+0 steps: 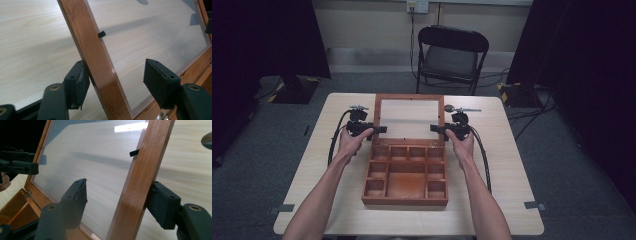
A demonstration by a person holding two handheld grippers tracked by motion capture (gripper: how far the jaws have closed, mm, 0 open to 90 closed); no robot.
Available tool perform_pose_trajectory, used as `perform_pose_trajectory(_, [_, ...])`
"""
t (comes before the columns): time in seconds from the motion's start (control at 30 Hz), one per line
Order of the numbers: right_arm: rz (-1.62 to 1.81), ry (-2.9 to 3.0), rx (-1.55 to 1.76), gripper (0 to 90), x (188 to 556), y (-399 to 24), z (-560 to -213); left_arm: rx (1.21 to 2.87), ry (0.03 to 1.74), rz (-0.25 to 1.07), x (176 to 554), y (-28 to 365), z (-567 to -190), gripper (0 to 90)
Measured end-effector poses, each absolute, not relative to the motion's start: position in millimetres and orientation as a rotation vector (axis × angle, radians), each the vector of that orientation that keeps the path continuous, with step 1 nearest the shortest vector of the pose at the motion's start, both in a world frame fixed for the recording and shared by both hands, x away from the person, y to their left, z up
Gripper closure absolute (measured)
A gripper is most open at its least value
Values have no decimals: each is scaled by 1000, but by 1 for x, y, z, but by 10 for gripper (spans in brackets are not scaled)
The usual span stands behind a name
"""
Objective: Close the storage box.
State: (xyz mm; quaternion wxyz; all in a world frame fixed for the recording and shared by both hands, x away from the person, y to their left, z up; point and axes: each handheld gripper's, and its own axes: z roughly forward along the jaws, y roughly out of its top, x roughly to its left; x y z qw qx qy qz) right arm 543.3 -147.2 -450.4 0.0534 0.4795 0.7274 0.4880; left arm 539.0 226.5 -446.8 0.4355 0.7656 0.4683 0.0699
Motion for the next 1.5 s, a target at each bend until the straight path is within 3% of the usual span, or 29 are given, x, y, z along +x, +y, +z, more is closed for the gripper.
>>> perform_pose_trajectory(0.47, [1518, 2202, 1410, 423, 536, -152, -434, 1896, 1124, 173, 534, 230, -436, 439])
perform_pose_trajectory(0.8, [1524, 2219, 1378, 437, 535, -154, -429, 1905, 1099, 144, 535, 226, -438, 420])
perform_pose_trajectory(1.03, [1533, 2229, 1387, 325, 535, -150, -429, 1890, 1111, 157, 533, 225, -436, 433])
perform_pose_trajectory(1.13, [1521, 2238, 1382, 318, 536, -149, -428, 1893, 1110, 157, 533, 226, -436, 436])
perform_pose_trajectory(1.5, [1504, 2206, 1377, 412, 535, -151, -424, 1883, 1113, 179, 533, 224, -425, 461])
